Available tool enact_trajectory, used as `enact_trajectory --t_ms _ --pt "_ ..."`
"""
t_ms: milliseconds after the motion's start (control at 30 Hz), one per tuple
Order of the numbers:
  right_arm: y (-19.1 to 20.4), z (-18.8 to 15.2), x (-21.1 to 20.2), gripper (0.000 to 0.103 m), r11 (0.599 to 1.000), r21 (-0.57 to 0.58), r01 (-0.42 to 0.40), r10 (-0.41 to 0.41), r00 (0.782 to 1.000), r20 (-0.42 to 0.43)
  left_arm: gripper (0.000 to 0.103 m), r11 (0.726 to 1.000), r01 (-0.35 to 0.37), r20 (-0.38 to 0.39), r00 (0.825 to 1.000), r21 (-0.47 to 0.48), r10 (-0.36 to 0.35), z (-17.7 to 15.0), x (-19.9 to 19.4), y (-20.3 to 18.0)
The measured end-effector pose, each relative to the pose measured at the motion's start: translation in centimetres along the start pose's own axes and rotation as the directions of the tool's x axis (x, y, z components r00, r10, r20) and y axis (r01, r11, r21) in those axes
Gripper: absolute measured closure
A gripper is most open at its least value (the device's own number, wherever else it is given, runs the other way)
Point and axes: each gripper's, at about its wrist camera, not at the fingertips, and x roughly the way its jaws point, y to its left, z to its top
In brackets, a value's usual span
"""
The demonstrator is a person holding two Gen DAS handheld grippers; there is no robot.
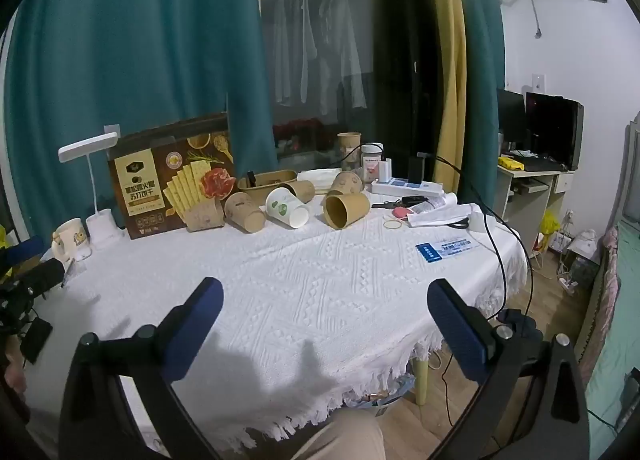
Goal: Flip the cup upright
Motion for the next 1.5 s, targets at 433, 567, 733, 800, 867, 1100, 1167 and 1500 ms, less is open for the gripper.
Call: enact_trajectory --t_ms 433,567,733,800,867,1100,1167,1500 --pt "0.2 -0.1 0.0 0.002 1.000 -0.008 0.003 -0.003 1.000 -0.006 0.000 1.000 0.005 0.030 1.000 0.005 -0.005 0.7 -0.2 -0.1" --pt "0.3 -0.1 -0.1 0.002 1.000 -0.010 0.005 -0.005 1.000 -0.003 0.000 1.000 0.002 0.033 0.999 0.005 -0.002 1.0 -0.1 -0.2" --pt "0.5 -0.8 -0.1 0.002 1.000 -0.012 0.003 -0.003 1.000 -0.002 0.000 1.000 0.017 0.037 0.999 -0.004 -0.017 1.0 -0.2 0.3" --pt "0.4 -0.4 -0.3 0.002 1.000 -0.014 0.002 -0.002 1.000 -0.003 0.000 1.000 0.016 0.037 0.999 -0.006 -0.015 1.2 -0.2 0.4" --pt "0.6 -0.4 -0.2 0.002 1.000 -0.014 0.001 -0.001 1.000 -0.004 0.000 1.000 0.019 0.039 0.999 -0.009 -0.019 1.2 -0.2 0.4" --pt "1.3 -0.8 0.5 0.002 1.000 -0.023 -0.006 0.006 1.000 -0.010 0.000 1.000 0.016 0.029 0.999 -0.008 -0.016 1.2 -0.1 0.5" --pt "1.3 -0.8 0.5 0.002 1.000 -0.025 -0.006 0.006 1.000 -0.010 0.000 1.000 0.017 0.027 1.000 -0.006 -0.016 1.2 -0.1 0.6" --pt "1.5 -1.0 0.6 0.002 1.000 -0.027 -0.004 0.004 1.000 -0.013 0.000 1.000 0.012 0.026 1.000 -0.008 -0.012 0.6 -0.1 0.5"
